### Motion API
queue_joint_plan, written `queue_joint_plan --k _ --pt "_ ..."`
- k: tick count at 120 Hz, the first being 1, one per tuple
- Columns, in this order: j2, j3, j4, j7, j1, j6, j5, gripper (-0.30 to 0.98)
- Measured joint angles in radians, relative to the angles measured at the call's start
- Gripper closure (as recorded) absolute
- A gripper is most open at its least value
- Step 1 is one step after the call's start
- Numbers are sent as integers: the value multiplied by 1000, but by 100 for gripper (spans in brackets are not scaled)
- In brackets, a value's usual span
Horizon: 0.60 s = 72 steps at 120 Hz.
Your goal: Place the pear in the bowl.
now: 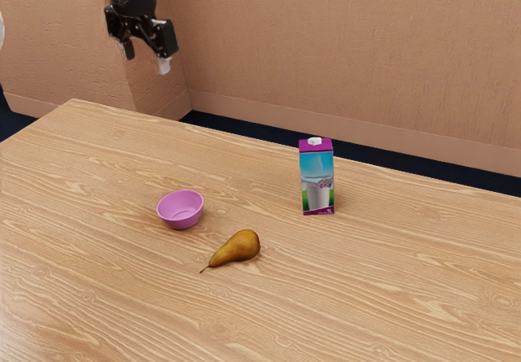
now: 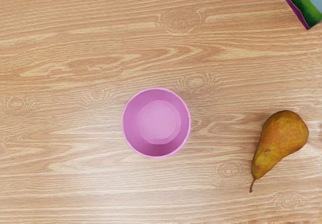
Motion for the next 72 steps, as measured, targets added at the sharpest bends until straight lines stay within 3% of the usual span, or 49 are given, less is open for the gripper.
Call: queue_joint_plan --k 13,25,50,72 --pt "3 -39 -17 8 1 -5 -4 0" --pt "25 -99 -140 18 0 37 -15 0" --pt "178 -143 -383 104 -7 285 -78 0" --pt "189 -184 -523 278 -15 507 -153 0"
